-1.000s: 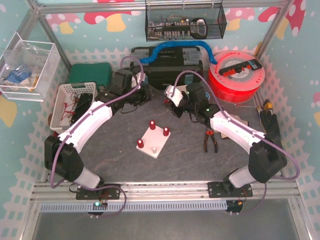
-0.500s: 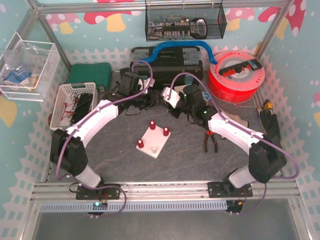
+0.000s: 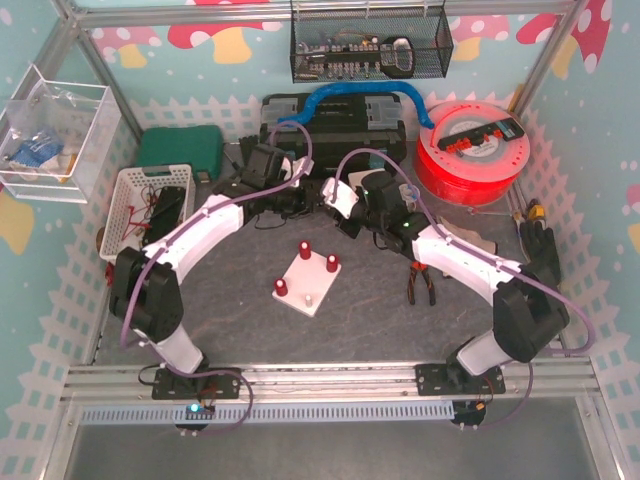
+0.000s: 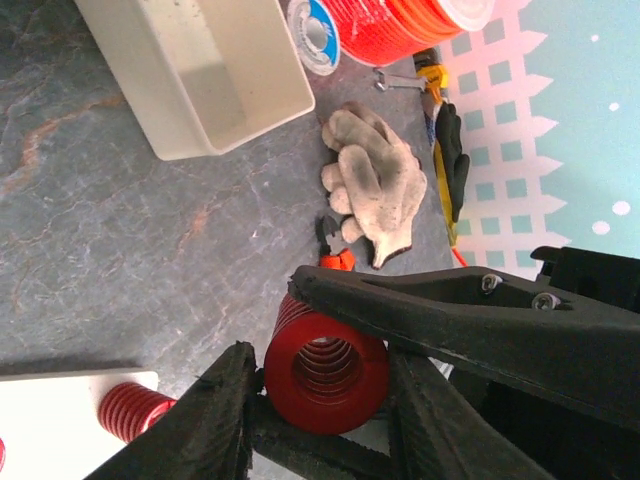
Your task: Install the large spring
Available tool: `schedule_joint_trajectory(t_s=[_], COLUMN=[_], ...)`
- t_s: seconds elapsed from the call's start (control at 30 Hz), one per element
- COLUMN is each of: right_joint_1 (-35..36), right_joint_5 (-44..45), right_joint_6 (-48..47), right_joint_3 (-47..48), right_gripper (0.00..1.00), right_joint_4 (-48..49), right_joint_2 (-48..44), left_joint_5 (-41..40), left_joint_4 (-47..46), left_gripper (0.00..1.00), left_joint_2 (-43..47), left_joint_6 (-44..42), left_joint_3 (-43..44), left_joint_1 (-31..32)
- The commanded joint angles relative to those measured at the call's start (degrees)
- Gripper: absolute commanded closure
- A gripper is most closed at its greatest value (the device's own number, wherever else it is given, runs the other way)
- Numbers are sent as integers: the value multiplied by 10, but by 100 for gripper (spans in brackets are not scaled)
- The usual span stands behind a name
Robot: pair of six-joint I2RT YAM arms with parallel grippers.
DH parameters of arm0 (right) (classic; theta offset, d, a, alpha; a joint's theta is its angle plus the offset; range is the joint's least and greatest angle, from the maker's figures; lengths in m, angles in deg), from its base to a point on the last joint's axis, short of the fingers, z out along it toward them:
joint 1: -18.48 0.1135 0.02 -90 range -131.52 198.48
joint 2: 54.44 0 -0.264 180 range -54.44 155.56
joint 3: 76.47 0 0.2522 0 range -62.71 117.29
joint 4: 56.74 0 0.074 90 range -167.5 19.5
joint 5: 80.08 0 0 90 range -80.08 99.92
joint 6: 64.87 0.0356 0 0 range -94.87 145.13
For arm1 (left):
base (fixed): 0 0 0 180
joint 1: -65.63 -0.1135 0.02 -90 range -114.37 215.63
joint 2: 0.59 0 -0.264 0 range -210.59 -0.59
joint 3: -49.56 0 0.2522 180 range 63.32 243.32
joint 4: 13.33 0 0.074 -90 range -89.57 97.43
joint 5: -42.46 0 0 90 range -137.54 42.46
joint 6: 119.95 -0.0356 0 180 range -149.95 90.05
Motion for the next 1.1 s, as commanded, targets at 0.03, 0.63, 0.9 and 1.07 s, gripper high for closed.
schedule_joint_trajectory(t_s=[0.03,0.63,0.9,1.07], right_joint_1=[20,17,-27,-33], right_joint_5=[-18,3,-75,-82], right_joint_6=[-9,76,306,397], right_joint_3=[29,13,139,163], right_gripper=[90,91,95,95], right_joint_4=[37,21,-108,-120], right_joint_2=[10,3,56,61], left_joint_5=[21,-62,-176,-180], left_joint_4=[7,7,-52,-133], left_gripper=[72,69,58,51], left_joint_2=[-17,49,134,199], left_joint_6=[-20,23,48,74], left_joint_3=[26,-40,-97,-169], left_joint_1=[11,-16,-24,-16])
